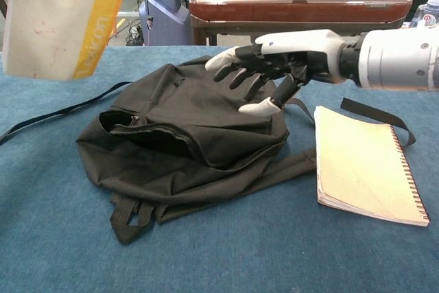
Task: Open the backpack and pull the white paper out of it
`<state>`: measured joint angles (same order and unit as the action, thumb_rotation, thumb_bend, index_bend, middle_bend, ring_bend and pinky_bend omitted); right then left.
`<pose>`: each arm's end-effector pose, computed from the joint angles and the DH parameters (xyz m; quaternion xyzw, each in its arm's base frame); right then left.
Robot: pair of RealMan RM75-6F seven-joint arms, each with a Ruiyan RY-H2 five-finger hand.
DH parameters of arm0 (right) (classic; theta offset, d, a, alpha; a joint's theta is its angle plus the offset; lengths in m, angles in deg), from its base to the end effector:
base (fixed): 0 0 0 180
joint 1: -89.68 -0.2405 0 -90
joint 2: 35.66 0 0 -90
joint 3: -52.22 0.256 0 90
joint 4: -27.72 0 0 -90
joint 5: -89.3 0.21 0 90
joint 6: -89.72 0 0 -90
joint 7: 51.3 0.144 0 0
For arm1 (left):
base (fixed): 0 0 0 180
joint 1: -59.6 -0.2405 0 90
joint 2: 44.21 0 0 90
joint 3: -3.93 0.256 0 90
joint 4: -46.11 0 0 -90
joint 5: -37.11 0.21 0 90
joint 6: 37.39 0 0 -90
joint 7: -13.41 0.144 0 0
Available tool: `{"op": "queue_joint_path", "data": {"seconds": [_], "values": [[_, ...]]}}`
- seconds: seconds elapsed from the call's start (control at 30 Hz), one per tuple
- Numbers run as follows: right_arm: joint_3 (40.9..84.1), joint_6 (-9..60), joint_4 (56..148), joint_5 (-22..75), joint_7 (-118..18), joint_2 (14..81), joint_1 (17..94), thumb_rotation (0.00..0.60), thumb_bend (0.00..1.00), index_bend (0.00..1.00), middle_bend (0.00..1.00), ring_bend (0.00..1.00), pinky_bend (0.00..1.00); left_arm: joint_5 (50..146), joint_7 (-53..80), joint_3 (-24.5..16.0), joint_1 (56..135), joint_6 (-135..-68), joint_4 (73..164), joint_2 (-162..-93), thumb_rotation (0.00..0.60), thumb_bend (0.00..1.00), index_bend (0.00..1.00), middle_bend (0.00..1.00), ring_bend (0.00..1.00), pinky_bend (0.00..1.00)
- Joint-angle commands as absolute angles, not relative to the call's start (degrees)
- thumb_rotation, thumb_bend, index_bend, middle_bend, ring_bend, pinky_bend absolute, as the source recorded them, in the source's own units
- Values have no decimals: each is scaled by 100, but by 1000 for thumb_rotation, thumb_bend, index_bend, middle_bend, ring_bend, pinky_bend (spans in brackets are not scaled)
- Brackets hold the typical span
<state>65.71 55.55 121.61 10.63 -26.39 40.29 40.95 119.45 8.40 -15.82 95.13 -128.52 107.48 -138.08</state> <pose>-0.0923 -0.3386 0.0082 0.7300 -0.5396 0.3906 0.1532 -0.1839 0.3680 0.1014 -0.5029 -0.2135 -0.6421 0.5379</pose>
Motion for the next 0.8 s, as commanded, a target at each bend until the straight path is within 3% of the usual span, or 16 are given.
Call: {"op": "queue_joint_path", "data": {"seconds": [0.03, 0.27, 0.5, 0.6, 0.7, 0.8], "values": [[6525, 5370, 12215, 1034, -2591, 3852, 4210, 600, 301, 81, 111, 125, 207, 11942, 979, -1406, 9624, -12606, 10399, -14082, 600, 488, 779, 778, 605, 390], [6541, 5081, 12156, 1234, -2633, 3522, 4368, 600, 302, 81, 131, 125, 207, 12075, 1157, -973, 9704, -12248, 9958, -14662, 600, 488, 778, 778, 607, 391], [6523, 4901, 12021, 1527, -2944, 3370, 4462, 600, 302, 81, 138, 125, 207, 12359, 1422, -469, 9729, -11837, 10211, -14799, 600, 488, 763, 777, 605, 391], [6503, 4864, 11959, 1680, -3063, 3323, 4502, 600, 302, 81, 138, 125, 208, 12149, 1497, -368, 9693, -11296, 10906, -14494, 600, 435, 644, 690, 579, 372], [6468, 4831, 11910, 1763, -3155, 3279, 4549, 600, 302, 81, 138, 125, 208, 11809, 1615, -439, 9650, -10890, 11677, -14107, 600, 254, 434, 560, 510, 348], [6436, 4812, 11879, 1831, -3184, 3220, 4605, 600, 302, 81, 138, 125, 208, 11552, 1840, -503, 9614, -10630, 12319, -13685, 545, 207, 304, 466, 440, 330]]}}
